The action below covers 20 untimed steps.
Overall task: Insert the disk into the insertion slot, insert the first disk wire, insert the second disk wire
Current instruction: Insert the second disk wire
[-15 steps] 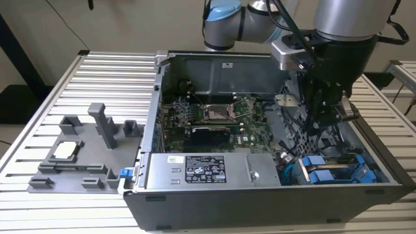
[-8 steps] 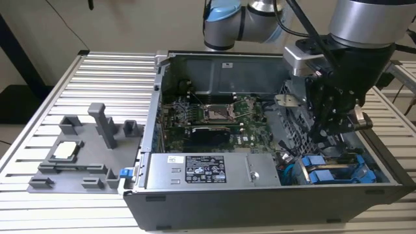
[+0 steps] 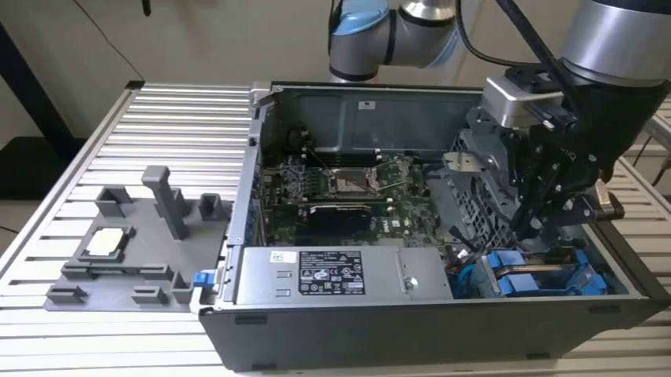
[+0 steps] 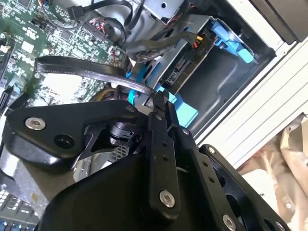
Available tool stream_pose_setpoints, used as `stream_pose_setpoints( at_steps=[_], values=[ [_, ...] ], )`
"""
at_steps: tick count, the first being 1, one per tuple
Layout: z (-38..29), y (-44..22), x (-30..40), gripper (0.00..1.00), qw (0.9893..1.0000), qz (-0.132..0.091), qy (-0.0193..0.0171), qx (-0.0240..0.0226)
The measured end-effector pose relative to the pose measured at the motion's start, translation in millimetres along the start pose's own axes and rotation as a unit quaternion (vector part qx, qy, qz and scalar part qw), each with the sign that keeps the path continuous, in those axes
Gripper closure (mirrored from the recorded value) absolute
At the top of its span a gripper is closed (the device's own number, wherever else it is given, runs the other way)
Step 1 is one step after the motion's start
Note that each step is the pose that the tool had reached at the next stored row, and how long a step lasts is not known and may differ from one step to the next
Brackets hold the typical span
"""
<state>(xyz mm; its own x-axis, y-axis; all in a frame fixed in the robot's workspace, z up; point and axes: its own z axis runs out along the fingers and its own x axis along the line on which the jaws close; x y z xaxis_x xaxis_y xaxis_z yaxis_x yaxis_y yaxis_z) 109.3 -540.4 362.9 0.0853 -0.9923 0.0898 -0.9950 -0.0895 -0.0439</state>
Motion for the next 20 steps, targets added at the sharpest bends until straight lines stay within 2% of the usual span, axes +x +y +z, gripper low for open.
stream_pose_setpoints(
  at_steps=[9,15,17,20],
  values=[
    [1.7,-20.0,9.2,0.84,0.9997,-0.002,-0.0040,-0.0234],
    [3.0,-29.9,15.0,0.84,0.9992,-0.003,-0.0065,-0.0389],
    [3.8,-31.1,15.6,0.84,0.9992,-0.003,-0.0119,-0.0389],
    [5.4,-31.1,15.5,0.84,0.9989,-0.003,-0.0261,-0.0376]
  ],
)
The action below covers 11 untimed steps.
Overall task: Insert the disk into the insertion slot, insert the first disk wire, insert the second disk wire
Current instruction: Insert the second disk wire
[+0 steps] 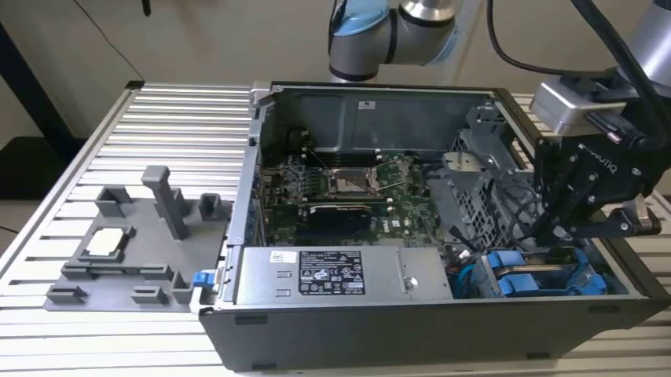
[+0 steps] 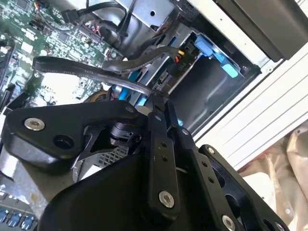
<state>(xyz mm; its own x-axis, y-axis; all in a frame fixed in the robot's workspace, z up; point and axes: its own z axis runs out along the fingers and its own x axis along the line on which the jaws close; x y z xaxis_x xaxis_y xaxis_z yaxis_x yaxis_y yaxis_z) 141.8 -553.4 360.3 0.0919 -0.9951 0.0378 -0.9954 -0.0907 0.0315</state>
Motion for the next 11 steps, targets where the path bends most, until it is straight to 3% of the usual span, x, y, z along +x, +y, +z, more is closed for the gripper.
stream_pose_setpoints(
  at_steps=[1,6,11],
  values=[
    [0.7,-0.2,0.0,0.84,1.0000,0.000,-0.0030,0.0002],
    [2.1,-6.3,1.5,0.84,0.9999,-0.001,-0.0045,-0.0099],
    [6.9,-7.6,4.4,0.84,0.9999,0.000,-0.0047,-0.0110]
  ],
)
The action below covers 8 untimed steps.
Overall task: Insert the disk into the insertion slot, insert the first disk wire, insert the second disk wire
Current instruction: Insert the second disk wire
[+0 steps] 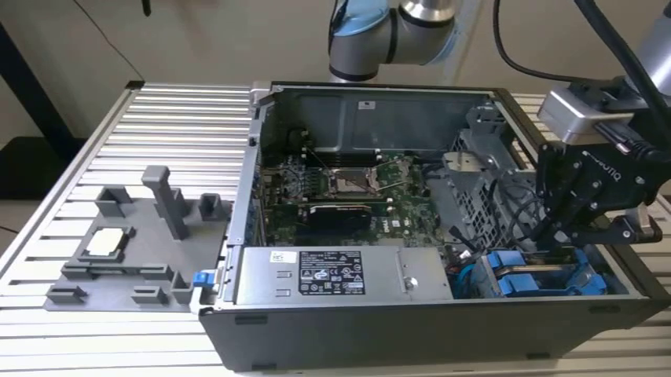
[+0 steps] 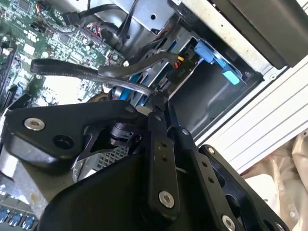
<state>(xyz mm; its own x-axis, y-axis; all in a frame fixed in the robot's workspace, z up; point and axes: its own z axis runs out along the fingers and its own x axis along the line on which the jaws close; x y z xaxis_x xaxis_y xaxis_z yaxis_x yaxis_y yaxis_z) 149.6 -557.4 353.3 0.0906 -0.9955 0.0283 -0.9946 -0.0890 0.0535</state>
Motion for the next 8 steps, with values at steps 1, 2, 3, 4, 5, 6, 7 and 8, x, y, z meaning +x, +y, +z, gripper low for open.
stream_pose_setpoints(
  at_steps=[1,2,3,4,5,6,7,8],
  values=[
    [1.1,-0.3,0.4,0.84,1.0000,0.001,-0.0001,0.0000],
    [1.9,-0.3,0.5,0.84,1.0000,0.003,-0.0003,-0.0001],
    [2.8,-0.4,0.6,0.84,1.0000,0.007,-0.0009,-0.0002],
    [3.3,-0.5,0.6,0.84,0.9999,0.010,-0.0014,-0.0002],
    [3.6,-0.6,0.6,0.84,0.9999,0.013,-0.0019,-0.0003],
    [3.8,-1.2,0.6,0.84,0.9999,0.015,-0.0021,-0.0003],
    [3.9,-1.4,0.7,0.84,0.9999,0.015,-0.0021,-0.0003],
    [3.9,-1.4,0.7,0.84,0.9999,0.015,-0.0021,-0.0003]
  ],
)
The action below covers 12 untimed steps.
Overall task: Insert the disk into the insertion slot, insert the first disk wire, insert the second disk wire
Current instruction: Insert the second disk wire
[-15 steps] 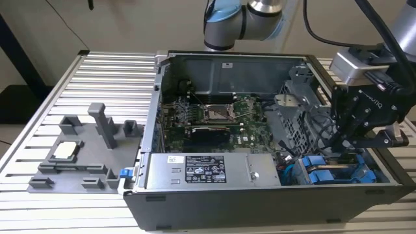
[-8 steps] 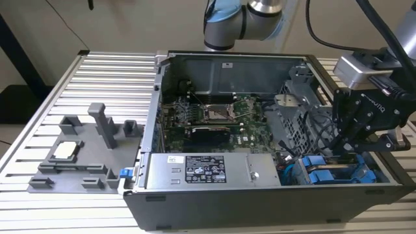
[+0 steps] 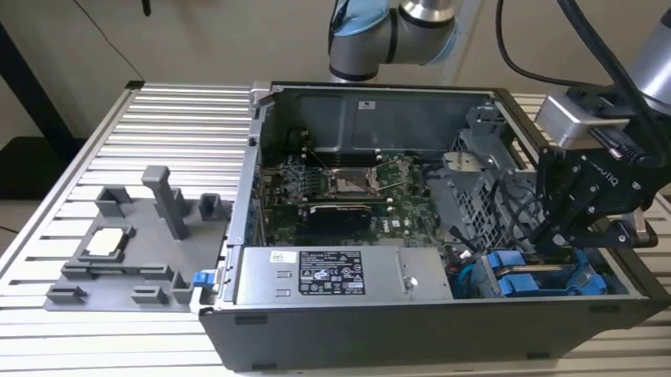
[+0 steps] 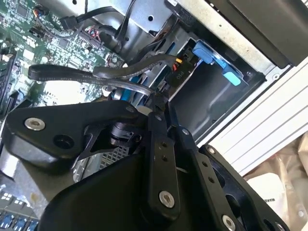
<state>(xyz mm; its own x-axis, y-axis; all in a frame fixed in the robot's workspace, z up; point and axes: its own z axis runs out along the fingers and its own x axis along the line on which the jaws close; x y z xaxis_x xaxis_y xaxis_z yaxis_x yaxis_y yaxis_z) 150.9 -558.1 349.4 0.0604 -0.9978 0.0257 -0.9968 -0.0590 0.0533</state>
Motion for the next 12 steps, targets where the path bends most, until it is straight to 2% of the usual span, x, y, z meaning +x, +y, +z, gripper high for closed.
stream_pose_setpoints(
  at_steps=[4,12],
  values=[
    [1.2,-0.7,0.1,0.84,1.0000,0.002,-0.0004,0.0000],
    [5.2,-2.4,0.3,0.84,1.0000,0.006,-0.0037,0.0000]
  ],
)
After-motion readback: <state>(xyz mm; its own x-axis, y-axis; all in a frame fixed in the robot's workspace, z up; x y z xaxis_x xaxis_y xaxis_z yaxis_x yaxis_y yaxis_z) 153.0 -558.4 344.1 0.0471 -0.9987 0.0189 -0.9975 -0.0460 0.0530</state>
